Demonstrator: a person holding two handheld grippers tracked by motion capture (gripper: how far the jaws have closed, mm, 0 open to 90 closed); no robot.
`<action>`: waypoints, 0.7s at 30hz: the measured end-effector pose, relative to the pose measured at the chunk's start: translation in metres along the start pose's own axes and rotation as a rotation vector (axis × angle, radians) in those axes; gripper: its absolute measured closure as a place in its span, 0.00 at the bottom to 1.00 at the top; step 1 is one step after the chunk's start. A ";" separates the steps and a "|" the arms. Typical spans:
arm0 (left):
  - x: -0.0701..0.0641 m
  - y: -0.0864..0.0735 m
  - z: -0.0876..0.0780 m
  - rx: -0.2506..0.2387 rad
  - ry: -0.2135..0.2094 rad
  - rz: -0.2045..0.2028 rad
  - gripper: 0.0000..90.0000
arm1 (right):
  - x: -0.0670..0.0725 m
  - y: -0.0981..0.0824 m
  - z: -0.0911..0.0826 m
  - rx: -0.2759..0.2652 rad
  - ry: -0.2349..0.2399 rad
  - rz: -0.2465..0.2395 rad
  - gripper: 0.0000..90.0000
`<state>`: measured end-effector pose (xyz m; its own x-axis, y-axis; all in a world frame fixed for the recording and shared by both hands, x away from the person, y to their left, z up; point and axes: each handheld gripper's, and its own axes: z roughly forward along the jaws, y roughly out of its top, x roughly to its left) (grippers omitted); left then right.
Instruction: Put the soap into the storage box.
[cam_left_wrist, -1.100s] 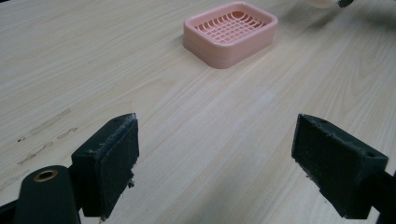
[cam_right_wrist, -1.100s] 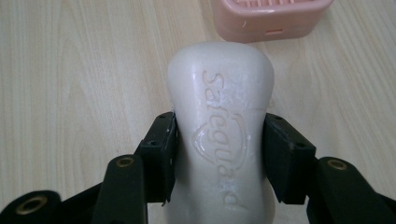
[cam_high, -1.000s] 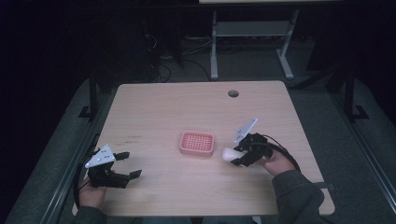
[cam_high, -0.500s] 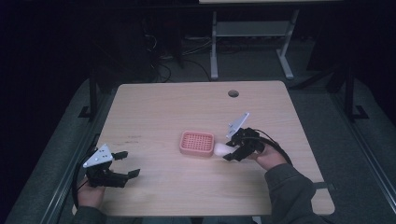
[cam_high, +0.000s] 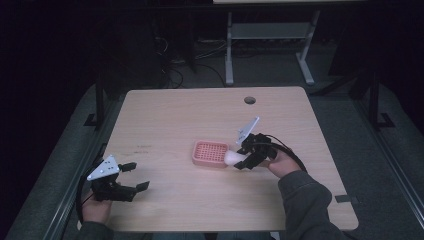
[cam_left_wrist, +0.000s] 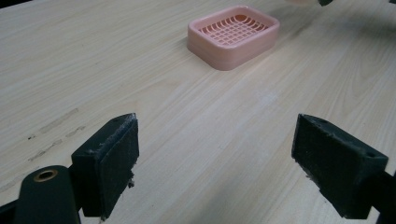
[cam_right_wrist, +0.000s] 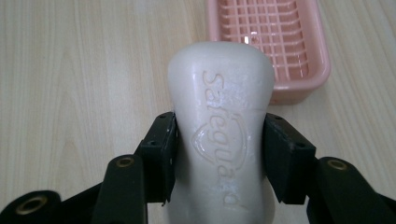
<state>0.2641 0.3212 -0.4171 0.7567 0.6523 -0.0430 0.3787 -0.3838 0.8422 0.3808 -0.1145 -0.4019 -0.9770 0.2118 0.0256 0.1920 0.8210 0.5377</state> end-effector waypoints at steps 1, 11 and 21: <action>0.000 0.000 0.000 0.000 -0.003 -0.002 0.16 | 0.000 0.002 0.000 -0.004 -0.003 0.001 0.54; -0.001 0.001 0.001 0.005 -0.009 0.006 0.16 | -0.005 0.018 0.000 0.005 0.000 -0.016 0.54; -0.002 0.001 0.002 0.002 -0.014 0.009 0.16 | -0.008 0.027 0.000 0.014 -0.003 -0.029 0.54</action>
<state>0.2645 0.3181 -0.4174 0.7675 0.6396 -0.0427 0.3730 -0.3914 0.8413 0.3939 -0.0938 -0.3874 -0.9819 0.1894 0.0081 0.1652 0.8338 0.5267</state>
